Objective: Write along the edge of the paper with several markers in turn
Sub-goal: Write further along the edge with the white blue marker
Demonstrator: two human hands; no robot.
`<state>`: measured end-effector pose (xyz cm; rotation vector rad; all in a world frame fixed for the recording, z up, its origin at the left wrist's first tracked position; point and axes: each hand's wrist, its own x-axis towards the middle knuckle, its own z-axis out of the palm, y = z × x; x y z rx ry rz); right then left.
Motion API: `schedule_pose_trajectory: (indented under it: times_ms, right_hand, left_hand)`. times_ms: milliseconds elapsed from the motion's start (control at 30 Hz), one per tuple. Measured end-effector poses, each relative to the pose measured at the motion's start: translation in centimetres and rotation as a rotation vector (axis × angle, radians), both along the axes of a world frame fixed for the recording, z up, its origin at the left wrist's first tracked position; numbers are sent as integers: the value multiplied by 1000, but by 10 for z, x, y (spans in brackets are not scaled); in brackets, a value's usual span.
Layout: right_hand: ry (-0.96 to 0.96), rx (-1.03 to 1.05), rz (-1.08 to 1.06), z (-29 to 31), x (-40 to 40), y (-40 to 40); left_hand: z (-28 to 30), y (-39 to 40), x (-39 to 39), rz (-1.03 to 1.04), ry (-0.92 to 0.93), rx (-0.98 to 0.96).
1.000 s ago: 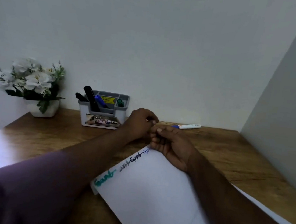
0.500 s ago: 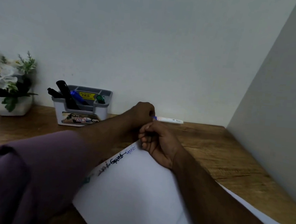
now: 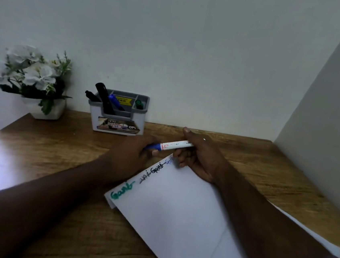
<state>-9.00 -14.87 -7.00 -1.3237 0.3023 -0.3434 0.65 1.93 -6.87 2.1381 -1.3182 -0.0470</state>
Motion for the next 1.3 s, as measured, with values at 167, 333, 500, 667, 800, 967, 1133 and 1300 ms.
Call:
schedule_pose_trajectory:
  times_ms: [167,333,500,667,800,967,1133,1300]
  right_hand:
    - [7,59,50,1,-1,-2]
    - [-26,178,-47,0,-1,-10]
    - [-204,260,-149,-1,-4,-21]
    - [-327,263,-143,4,6,-17]
    - [-266,168,-120,18,-4,-28]
    - [-58,-140,-32,22,-3,-42]
    - [38,-272,-25,1,0,-42]
    - [22,-468,-6,-5,4,-47]
  left_hand:
    - [13,2,12,-42,488,-33]
    - [8,0,15,97,324,-117]
    - [16,20,20,224,333,-204]
    - [7,2,-6,-8,131,35]
    - [-2,-5,-2,-157,102,178]
    - [-9,-10,9,-227,51,213]
    - [-11,-12,12,-242,-2,228]
    - [-12,-13,13,-264,-39,216]
